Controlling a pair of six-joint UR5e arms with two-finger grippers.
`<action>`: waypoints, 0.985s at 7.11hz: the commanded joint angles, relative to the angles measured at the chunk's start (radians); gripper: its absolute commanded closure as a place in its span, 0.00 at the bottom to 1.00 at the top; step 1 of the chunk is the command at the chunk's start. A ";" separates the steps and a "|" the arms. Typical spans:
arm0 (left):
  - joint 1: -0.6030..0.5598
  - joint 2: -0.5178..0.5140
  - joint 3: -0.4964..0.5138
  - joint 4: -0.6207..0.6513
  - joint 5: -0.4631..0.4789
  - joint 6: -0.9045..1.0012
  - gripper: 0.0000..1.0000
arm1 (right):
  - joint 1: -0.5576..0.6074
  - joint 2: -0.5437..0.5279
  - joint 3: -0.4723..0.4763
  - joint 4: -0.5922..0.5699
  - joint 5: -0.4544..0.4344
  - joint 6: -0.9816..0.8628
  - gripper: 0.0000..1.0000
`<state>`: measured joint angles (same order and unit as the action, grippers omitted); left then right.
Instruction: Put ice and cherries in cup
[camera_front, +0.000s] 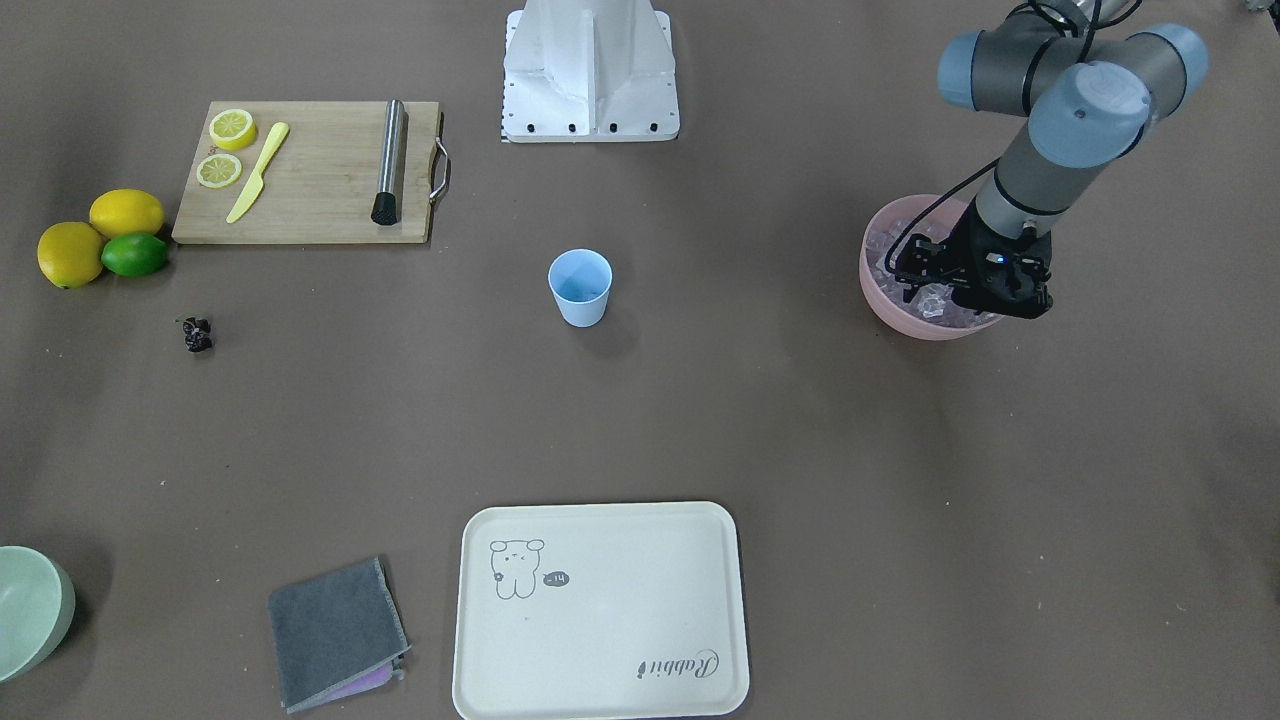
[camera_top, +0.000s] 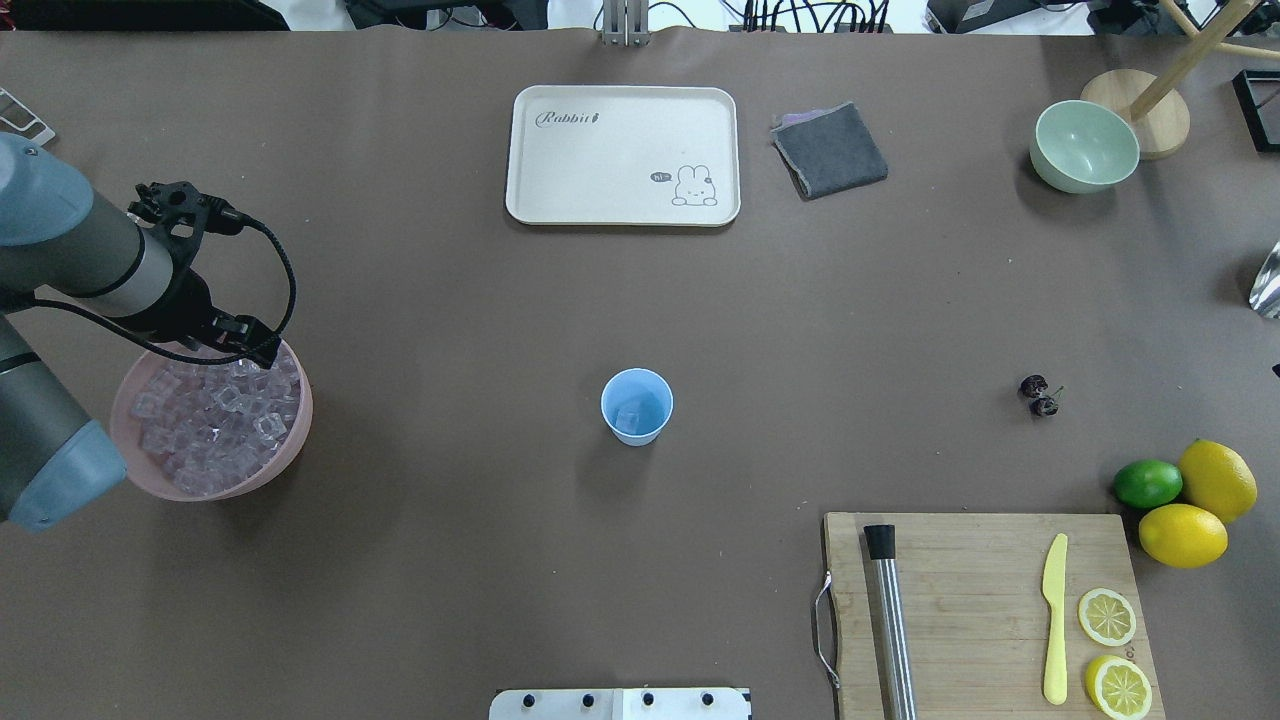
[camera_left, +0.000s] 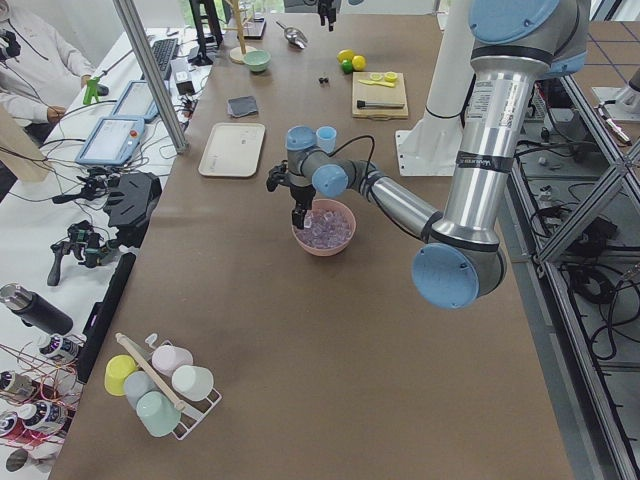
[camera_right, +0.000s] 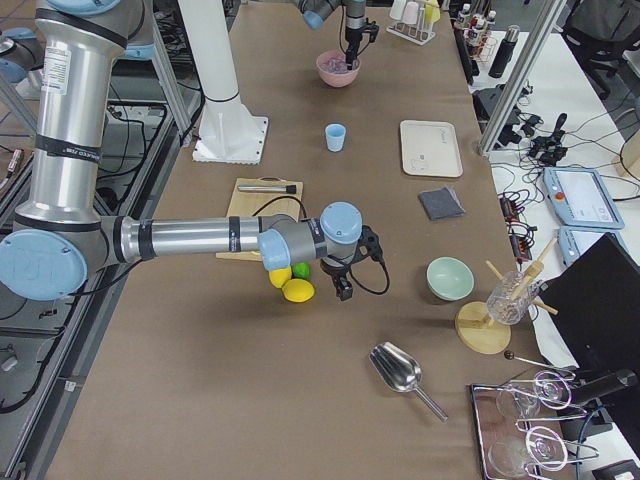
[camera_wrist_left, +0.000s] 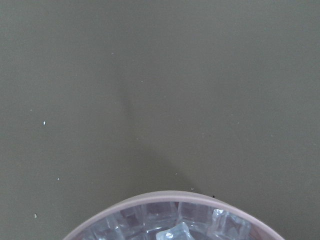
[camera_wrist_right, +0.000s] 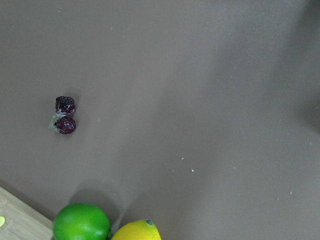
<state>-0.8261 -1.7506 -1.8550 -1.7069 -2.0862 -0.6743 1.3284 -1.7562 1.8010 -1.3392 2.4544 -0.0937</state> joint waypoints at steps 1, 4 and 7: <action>0.007 0.002 0.013 0.000 0.000 -0.001 0.13 | -0.005 0.007 0.000 0.000 -0.002 0.003 0.00; 0.010 0.008 0.013 0.000 0.000 -0.008 0.52 | -0.008 0.012 0.001 0.000 -0.006 0.002 0.00; 0.010 0.008 0.000 0.001 0.000 -0.014 1.00 | -0.008 0.009 0.000 0.000 -0.005 0.002 0.00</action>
<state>-0.8166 -1.7427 -1.8508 -1.7060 -2.0862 -0.6836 1.3208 -1.7458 1.8017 -1.3392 2.4489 -0.0920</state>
